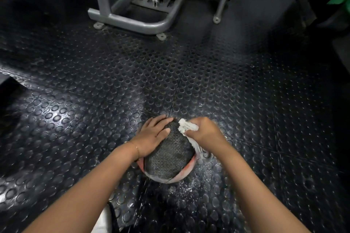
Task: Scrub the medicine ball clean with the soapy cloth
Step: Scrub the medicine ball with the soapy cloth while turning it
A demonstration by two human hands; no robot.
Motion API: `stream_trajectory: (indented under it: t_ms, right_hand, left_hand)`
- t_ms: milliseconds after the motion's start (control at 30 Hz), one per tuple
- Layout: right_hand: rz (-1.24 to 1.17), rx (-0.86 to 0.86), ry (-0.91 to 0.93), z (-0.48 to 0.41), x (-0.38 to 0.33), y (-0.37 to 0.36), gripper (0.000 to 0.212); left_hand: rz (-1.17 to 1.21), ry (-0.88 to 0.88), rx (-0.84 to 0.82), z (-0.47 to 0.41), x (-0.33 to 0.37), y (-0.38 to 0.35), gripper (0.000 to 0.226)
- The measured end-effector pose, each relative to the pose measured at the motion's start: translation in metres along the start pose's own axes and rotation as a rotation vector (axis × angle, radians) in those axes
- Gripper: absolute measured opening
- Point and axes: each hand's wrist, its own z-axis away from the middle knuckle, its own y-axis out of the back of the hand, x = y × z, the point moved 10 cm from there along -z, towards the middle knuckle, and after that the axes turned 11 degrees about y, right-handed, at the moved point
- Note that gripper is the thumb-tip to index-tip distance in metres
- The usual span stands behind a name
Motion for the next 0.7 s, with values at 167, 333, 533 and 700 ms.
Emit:
stream_trajectory:
  t_ms: [167,333,533,700]
  right_hand:
    - [0.112,0.105,-0.094,-0.003,0.011,0.010,0.010]
    - [0.149,0.080,-0.081,0.002,0.009,0.009,0.008]
    - [0.189,0.108,0.017,0.013,-0.002,0.012,0.014]
    - [0.346,0.173,-0.035,0.002,0.002,0.023,0.026]
  left_hand:
    - [-0.091,0.012,-0.185,0.004,0.010,-0.012,0.073]
    - [-0.119,-0.002,-0.263,0.007,0.004,-0.016,0.100]
    - [-0.225,0.063,-0.137,0.007,0.014,-0.013,0.100]
    - [-0.251,0.103,-0.281,0.007,0.015,-0.022,0.121]
